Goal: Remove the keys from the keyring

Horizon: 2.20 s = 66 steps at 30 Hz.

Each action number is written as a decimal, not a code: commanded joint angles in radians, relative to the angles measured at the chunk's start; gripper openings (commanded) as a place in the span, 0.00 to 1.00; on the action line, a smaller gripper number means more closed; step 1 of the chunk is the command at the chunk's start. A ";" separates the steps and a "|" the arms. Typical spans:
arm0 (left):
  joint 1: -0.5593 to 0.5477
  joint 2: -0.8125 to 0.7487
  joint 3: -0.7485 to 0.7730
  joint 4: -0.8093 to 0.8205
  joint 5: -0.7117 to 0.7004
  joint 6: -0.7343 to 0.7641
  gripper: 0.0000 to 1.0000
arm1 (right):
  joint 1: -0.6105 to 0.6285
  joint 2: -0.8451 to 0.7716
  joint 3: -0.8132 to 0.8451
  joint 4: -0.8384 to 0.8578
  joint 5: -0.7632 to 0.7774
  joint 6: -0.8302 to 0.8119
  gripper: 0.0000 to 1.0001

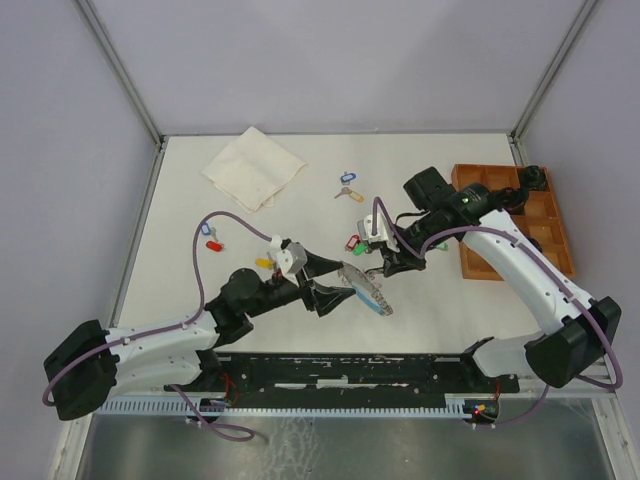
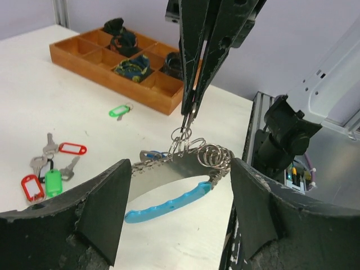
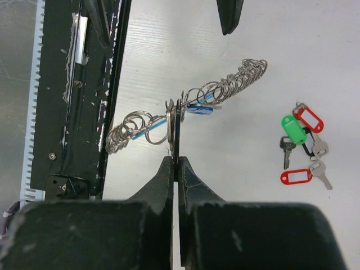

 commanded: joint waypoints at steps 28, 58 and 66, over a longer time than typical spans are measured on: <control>0.105 0.301 0.293 -0.045 0.343 -0.123 0.58 | 0.034 0.051 0.058 -0.006 -0.033 0.042 0.01; 0.105 0.159 0.058 0.456 0.215 -0.137 0.03 | -0.119 -0.077 -0.077 0.319 -0.496 0.409 0.57; 0.090 0.159 0.064 0.486 0.199 -0.147 0.03 | -0.131 -0.134 -0.208 0.679 -0.597 0.732 0.55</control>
